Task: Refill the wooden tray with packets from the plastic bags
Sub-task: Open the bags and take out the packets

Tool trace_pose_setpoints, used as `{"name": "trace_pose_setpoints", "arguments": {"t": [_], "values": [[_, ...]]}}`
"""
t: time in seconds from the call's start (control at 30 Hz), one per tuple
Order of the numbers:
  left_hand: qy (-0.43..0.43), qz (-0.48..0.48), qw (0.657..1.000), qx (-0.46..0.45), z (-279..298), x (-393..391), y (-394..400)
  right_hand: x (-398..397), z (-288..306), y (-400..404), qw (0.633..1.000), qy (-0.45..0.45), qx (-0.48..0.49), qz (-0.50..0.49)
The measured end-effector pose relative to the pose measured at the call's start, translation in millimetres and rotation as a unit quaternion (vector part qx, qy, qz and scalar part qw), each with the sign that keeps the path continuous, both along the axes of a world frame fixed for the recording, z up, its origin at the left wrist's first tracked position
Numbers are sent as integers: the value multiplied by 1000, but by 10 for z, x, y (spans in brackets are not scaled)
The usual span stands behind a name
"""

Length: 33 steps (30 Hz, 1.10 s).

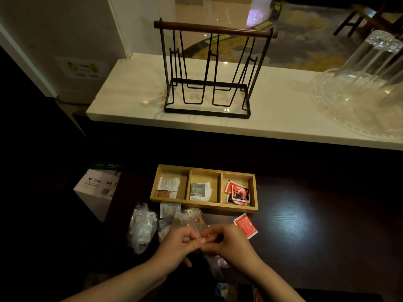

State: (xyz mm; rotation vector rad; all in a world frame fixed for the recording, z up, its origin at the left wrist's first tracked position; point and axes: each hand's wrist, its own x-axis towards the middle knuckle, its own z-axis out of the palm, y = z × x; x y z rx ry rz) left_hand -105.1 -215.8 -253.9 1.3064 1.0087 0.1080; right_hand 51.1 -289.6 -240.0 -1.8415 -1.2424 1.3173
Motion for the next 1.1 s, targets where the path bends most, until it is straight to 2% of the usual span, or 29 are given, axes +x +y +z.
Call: {"name": "trace_pose_setpoints", "arguments": {"t": [0.13, 0.27, 0.37, 0.47, 0.53, 0.63, 0.77, 0.83, 0.9, 0.93, 1.0, 1.03, 1.1], "values": [[-11, -31, 999, 16, 28, 9, 34, 100, 35, 14, 997, 63, -16, -36], [1, -59, 997, 46, 73, 99, 62, 146, 68, 47, 995, 72, -36, -54], [28, -78, 994, 66, 96, 165, 90, 131, 84, 77, 996, 26, -44, -73], [48, -75, 994, 66, 90, 110, 143, 293, 79, 71, 984, -117, -26, -132], [61, -72, 993, 76, 112, 47, 187, 445, 118, 61, 973, -168, 17, -158], [62, -82, 990, 94, 179, 71, 240, 515, 164, 71, 951, -280, 77, -106], [19, -82, 993, 84, 227, 173, 278, 455, 279, 57, 899, -423, 93, -65], [1, -62, 997, 54, 219, 168, 286, 313, 405, 6, 896, -406, 173, -53], [-9, -48, 998, 34, 218, 154, 290, 64, 510, -37, 896, -375, 237, 26], [-14, -48, 998, 32, 220, 152, 288, -63, 515, -36, 896, -371, 229, 82], [-17, -53, 998, 40, 238, 148, 285, -210, 450, 2, 928, -317, 133, 147], [-17, -54, 997, 44, 247, 146, 281, -210, 375, 14, 942, -291, 78, 151], [-16, -57, 997, 55, 244, 143, 281, -138, 239, 68, 934, -321, 72, 138]]}}
